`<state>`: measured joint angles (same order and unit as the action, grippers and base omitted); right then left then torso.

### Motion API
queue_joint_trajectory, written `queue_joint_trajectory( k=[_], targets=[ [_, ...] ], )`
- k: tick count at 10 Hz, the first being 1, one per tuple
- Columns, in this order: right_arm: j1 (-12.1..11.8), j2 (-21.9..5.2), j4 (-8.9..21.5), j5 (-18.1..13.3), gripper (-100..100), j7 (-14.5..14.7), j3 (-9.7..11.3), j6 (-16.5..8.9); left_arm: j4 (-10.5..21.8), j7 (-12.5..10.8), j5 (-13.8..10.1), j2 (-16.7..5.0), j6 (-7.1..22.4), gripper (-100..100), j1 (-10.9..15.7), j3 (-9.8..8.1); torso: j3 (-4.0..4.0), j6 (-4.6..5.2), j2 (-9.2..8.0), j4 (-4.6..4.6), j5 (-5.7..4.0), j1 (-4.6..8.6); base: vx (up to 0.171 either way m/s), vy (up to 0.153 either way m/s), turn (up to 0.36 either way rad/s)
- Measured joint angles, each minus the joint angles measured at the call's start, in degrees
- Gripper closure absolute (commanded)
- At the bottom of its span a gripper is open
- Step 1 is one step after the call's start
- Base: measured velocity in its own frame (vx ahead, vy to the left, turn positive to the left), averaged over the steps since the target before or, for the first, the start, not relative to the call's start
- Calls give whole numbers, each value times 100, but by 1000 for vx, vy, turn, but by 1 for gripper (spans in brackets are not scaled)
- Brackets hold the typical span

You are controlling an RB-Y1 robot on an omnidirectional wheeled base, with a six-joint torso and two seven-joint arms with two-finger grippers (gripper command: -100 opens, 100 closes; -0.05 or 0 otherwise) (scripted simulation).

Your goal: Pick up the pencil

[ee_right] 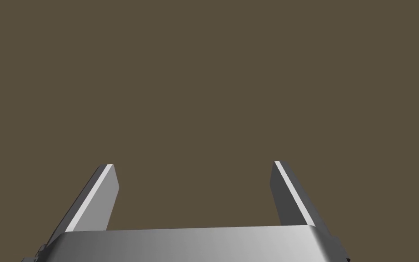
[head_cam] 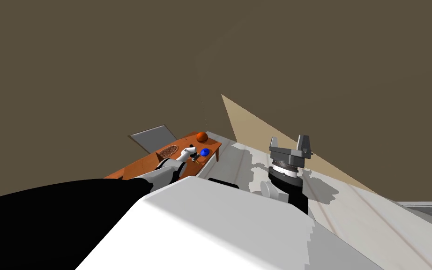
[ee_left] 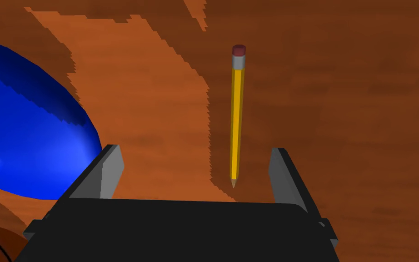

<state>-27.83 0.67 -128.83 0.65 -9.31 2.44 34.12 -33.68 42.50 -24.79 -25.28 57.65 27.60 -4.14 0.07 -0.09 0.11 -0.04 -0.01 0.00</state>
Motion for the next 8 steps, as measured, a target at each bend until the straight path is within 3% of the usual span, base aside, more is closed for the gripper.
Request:
queue_joint_trajectory(
  k=[3, 7, 8],
  targets=[
    [0, 0, 0, 0, 0, 0, 0, 0, 433, 112, -91, -45, -4, -100, 137, -15, -6, 0, -11, 2, -1, 1, 25, 6, -21],
    [0, 0, 0, 0, 0, 0, 0, 0, 755, 170, -203, -86, 168, -100, 123, -15, -3, -1, -6, 1, 1, -2, 34, 14, -8],
    [0, 0, 0, 0, 0, 0, 0, 0, 768, 176, -205, -87, 168, 0, 123, -15, -6, 0, -11, 2, 0, 1, 0, 0, 0]
  ],
)
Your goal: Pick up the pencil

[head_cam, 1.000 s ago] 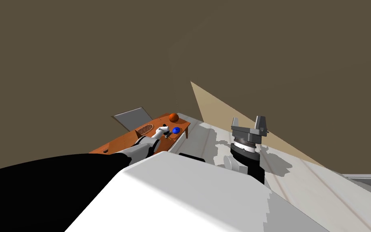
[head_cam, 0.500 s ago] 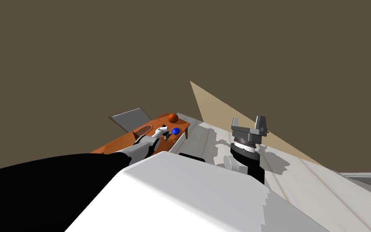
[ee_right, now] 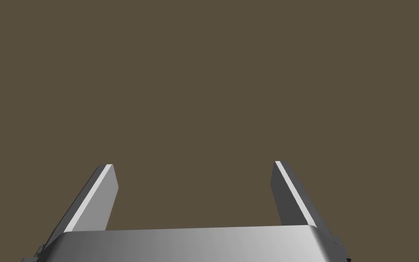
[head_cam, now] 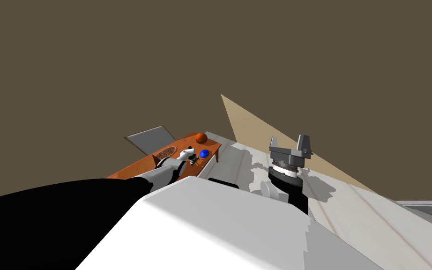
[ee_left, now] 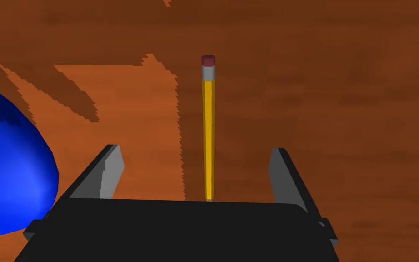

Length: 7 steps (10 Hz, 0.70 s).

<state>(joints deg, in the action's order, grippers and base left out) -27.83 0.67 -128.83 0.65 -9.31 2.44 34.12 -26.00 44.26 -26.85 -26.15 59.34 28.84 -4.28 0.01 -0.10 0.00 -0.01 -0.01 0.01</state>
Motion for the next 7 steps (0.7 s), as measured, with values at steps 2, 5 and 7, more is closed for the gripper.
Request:
queue_joint_trajectory(
  k=[2, 5, 7],
  targets=[
    [-2, 0, 0, 0, 0, 0, 0, 0, 70, 99, -11, 30, -78, -100, -16, 13, 8, -6, 16, -3, -1, 7, 111, -30, 255],
    [-2, 1, 0, 0, 0, 0, 0, 0, -117, 406, -35, 111, -213, -100, -302, 56, 20, -2, 35, -8, -6, 29, 123, -68, 181],
    [0, 0, 0, 0, 0, 0, 0, 0, -46, 566, -49, 134, -298, 100, -324, 72, 24, 10, 37, -11, 12, -2, 33, -19, 20]
  ],
)
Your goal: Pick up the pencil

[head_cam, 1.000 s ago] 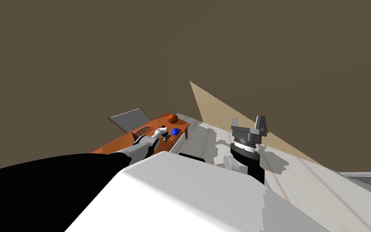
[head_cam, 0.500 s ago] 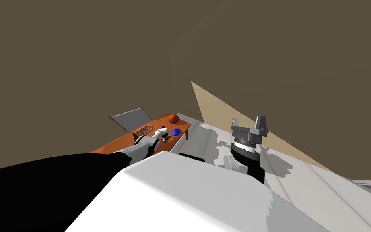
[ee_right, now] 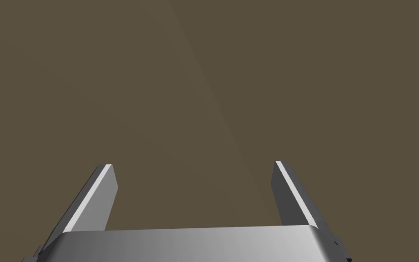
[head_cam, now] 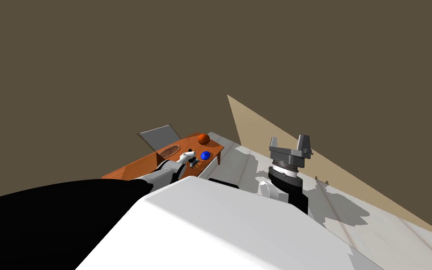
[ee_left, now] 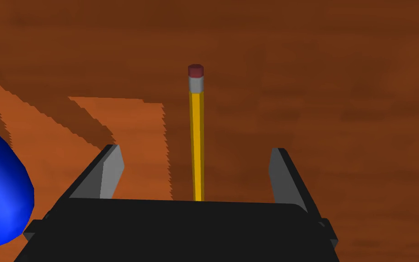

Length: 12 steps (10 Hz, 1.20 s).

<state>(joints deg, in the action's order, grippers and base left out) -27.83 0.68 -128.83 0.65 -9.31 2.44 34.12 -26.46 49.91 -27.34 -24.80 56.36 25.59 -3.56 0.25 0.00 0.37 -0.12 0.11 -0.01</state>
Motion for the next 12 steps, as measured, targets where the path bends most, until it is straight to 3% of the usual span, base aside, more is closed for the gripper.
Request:
queue_joint_trajectory(
  k=[4, 5, 6, 7, 8, 10, 12],
  targets=[
    [1, 0, 0, 0, 0, 0, 0, 0, -5, 12, 5, 4, 2, 100, 4, 7, -14, -9, -23, 6, 4, -16, 1, 0, -5],
    [1, 0, 0, 0, 0, 0, 0, 0, -5, 10, 4, 4, 2, 0, 4, 6, -15, -8, -24, 6, 4, -17, 0, 0, 0],
    [1, 0, 0, 0, 0, 0, 0, 0, -5, 9, 4, 4, 2, 100, 4, 6, -15, -8, -25, 6, 4, -17, -57, 30, -217],
    [2, -1, 0, 0, 0, 0, 0, -1, -13, -59, 12, -10, 30, 100, 23, -4, -24, 2, -39, 11, 6, -24, -109, 65, -282],
    [3, -1, 1, 0, 0, 0, 0, -1, 259, -104, -3, -28, -30, 100, 210, -30, -33, 1, -56, 15, 7, -34, -91, 57, -88],
    [1, -1, 1, 0, 0, 0, -1, 0, 78, -222, 14, -48, 66, 100, 166, -36, -30, -11, -52, 10, 6, -32, -59, 29, -31],
    [3, -1, 1, 0, 0, 0, 0, -1, 124, -392, 31, -110, 188, 100, 291, -59, -38, 3, -63, 17, 6, -33, -117, 46, -218]
  ],
)
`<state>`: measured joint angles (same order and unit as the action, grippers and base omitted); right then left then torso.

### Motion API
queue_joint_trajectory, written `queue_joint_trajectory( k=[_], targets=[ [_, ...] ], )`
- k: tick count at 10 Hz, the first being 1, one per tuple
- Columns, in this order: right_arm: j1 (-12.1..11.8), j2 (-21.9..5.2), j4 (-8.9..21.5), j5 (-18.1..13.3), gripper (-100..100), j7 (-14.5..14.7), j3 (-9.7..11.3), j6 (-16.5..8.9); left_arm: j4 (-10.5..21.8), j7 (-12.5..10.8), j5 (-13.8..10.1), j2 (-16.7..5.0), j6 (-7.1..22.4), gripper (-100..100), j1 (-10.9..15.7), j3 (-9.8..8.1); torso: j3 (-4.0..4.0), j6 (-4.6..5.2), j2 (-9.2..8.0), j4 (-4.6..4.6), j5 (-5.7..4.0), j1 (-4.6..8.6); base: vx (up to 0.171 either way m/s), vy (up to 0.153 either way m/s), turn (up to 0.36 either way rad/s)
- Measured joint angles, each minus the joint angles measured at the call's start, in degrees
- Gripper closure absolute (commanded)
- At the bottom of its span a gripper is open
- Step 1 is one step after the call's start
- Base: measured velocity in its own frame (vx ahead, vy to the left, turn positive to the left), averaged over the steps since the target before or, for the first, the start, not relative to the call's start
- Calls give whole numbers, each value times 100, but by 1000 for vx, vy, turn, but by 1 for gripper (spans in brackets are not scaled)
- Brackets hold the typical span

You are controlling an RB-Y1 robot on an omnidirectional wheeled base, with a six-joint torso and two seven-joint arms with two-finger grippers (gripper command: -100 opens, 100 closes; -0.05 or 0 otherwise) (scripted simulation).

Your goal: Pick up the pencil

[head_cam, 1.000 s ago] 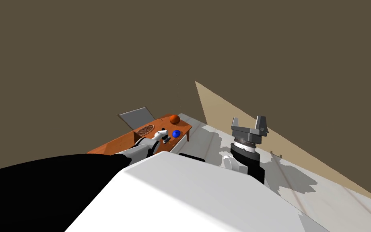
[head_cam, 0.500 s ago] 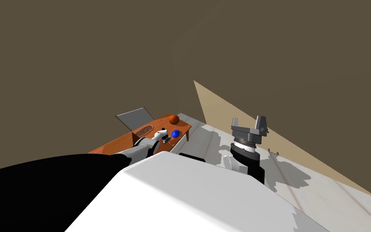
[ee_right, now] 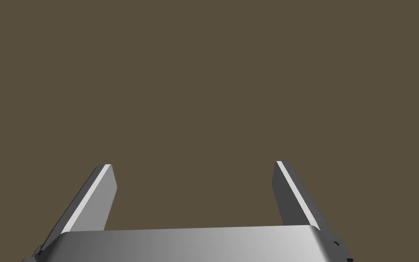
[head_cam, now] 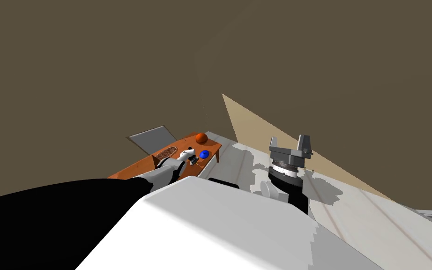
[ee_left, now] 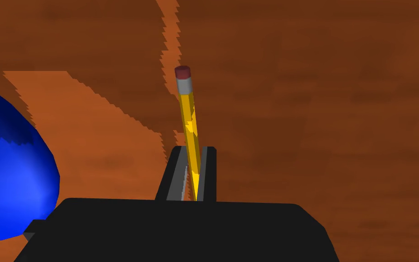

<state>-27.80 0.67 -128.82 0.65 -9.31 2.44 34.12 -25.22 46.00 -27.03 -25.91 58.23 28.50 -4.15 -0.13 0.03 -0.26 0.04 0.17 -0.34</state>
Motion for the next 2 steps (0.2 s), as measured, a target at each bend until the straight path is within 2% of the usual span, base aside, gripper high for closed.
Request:
queue_joint_trajectory(
  k=[1, 2],
  targets=[
    [0, 0, 0, 0, 0, 0, 0, 0, 19, -95, 11, -14, 39, 100, 67, -9, -2, -3, -5, -1, 1, 3, -49, 14, -34],
    [-2, 0, 0, 0, 0, 0, 0, 0, 19, -117, 11, -12, 44, 0, 75, -11, 7, -8, 12, -6, 0, 8, -9, 2, 7]
  ],
)
